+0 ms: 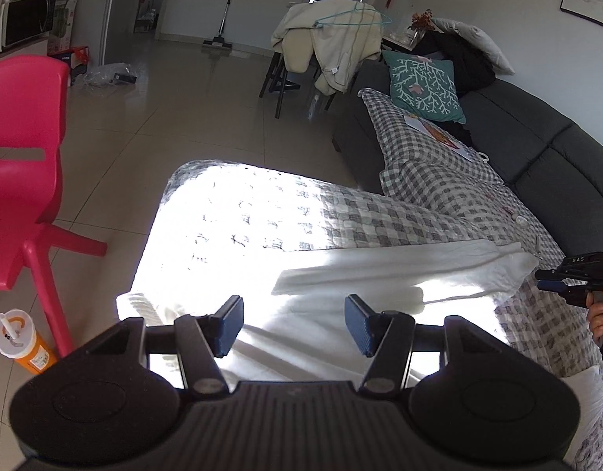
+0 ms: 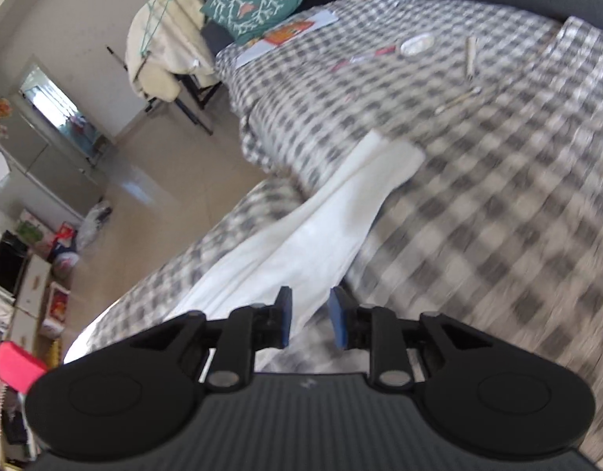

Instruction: Fold clothes

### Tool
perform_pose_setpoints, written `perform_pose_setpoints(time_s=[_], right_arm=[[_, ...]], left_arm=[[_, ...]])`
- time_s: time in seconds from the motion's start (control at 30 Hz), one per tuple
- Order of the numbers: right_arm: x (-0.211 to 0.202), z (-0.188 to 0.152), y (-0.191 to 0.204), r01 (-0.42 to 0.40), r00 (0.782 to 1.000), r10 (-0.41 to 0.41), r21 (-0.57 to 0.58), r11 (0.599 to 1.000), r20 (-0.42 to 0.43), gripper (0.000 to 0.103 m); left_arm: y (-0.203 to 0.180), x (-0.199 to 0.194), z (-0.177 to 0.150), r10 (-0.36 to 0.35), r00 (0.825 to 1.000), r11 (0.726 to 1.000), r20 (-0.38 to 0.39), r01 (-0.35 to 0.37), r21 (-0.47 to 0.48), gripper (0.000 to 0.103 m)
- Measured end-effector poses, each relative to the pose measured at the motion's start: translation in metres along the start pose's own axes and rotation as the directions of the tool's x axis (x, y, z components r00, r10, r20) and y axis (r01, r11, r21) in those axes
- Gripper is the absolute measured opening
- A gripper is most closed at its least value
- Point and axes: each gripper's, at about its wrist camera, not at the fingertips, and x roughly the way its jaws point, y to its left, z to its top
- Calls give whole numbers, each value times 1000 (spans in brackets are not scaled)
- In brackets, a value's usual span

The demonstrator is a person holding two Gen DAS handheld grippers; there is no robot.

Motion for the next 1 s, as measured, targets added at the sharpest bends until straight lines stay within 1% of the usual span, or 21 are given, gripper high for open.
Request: perform_pose_setpoints(time_s=[0.1, 0.17, 0.23, 0.33, 0.4, 0.43, 0.53, 0.63, 0.7, 0.73, 0.83, 0.93, 1.0], right_arm=[[4, -24, 11, -21, 999, 22, 40, 999, -27, 26], [6, -33, 9, -27, 1000, 29, 105, 994, -11, 26], [9, -40, 6, -37, 999, 36, 174, 984, 10, 26], [15, -46, 1, -75, 997, 64, 237, 969, 52, 26], [19, -50, -1, -96, 993, 76, 257, 961, 89, 26], [21, -52, -2, -107, 991, 81, 265, 958, 106, 26], [26, -55, -4, -121, 985, 81, 276, 954, 151, 22], [29, -51, -1, -122, 981, 79, 250, 960, 177, 22], [32, -51, 0, -124, 979, 80, 236, 964, 190, 21], [34, -51, 0, -127, 977, 81, 235, 964, 195, 20], [40, -51, -1, -131, 975, 81, 240, 962, 209, 14], [40, -51, -3, -134, 974, 83, 235, 963, 213, 12], [40, -52, -5, -137, 973, 87, 231, 963, 214, 10]], left_arm=[[-36, 11, -4, -65, 998, 995, -7, 65, 74, 57], [-61, 19, -9, -111, 994, 986, -15, 112, 127, 57], [-87, 30, -17, -154, 987, 968, -39, 159, 193, 57], [-119, 46, -30, -179, 982, 940, -62, 189, 283, 57], [-133, 57, -36, -177, 982, 929, -71, 190, 318, 55], [-138, 63, -39, -170, 983, 927, -73, 184, 327, 53], [-144, 77, -44, -145, 987, 928, -73, 162, 335, 48], [-144, 85, -50, -121, 989, 926, -85, 143, 348, 36], [-146, 85, -54, -112, 991, 920, -73, 132, 369, 32], [-147, 85, -56, -111, 992, 916, -64, 126, 380, 29], [-151, 83, -59, -127, 991, 904, -49, 136, 404, 26], [-154, 88, -63, -108, 993, 898, -54, 120, 422, 24], [-156, 90, -66, -98, 994, 894, -43, 107, 435, 24]])
